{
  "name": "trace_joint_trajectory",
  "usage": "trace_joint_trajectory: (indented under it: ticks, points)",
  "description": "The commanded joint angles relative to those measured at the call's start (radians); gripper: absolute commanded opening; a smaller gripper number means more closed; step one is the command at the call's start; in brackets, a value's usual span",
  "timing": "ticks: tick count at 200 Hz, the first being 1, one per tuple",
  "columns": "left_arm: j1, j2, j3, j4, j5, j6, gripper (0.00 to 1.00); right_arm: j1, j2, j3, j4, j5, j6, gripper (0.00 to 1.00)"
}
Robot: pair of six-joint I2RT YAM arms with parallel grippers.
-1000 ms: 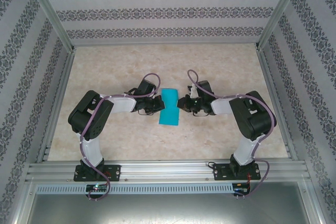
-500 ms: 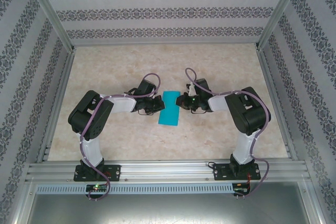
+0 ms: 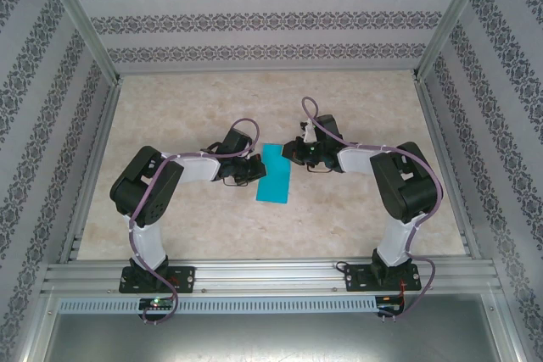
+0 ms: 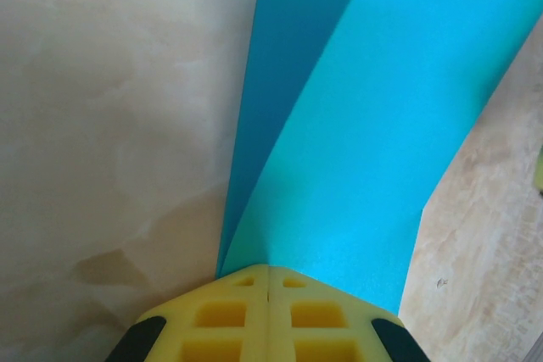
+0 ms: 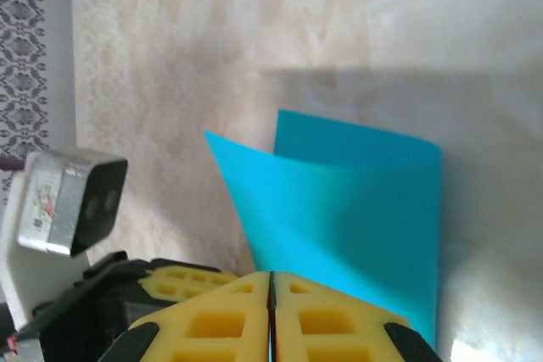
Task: Fold a paper plane with a square sheet of paper (pick it up from the middle)
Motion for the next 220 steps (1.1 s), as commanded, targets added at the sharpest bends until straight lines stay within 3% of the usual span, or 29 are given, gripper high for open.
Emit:
trace_joint_trajectory:
  ticks: [1,35,114,203,220]
  points:
    - [-0.013,0.004,-0.026,-0.113,-0.054,0.023,0.0,-0.012,0.068,0.014,0.01,-0.021,0.012,0.09]
    - [-0.013,0.002,-0.03,-0.114,-0.055,0.021,0.0,-0.008,0.096,-0.019,-0.017,0.054,0.023,0.09]
    - [-0.013,-0.001,-0.027,-0.122,-0.057,0.027,0.0,-0.022,0.01,0.065,-0.098,0.028,0.014,0.11]
    - [-0.013,-0.006,-0.027,-0.129,-0.06,0.025,0.0,-0.025,0.141,0.078,-0.106,0.059,0.03,0.11]
    - [-0.013,-0.001,-0.02,-0.136,-0.058,0.028,0.0,-0.019,0.14,0.088,-0.16,0.118,0.018,0.11]
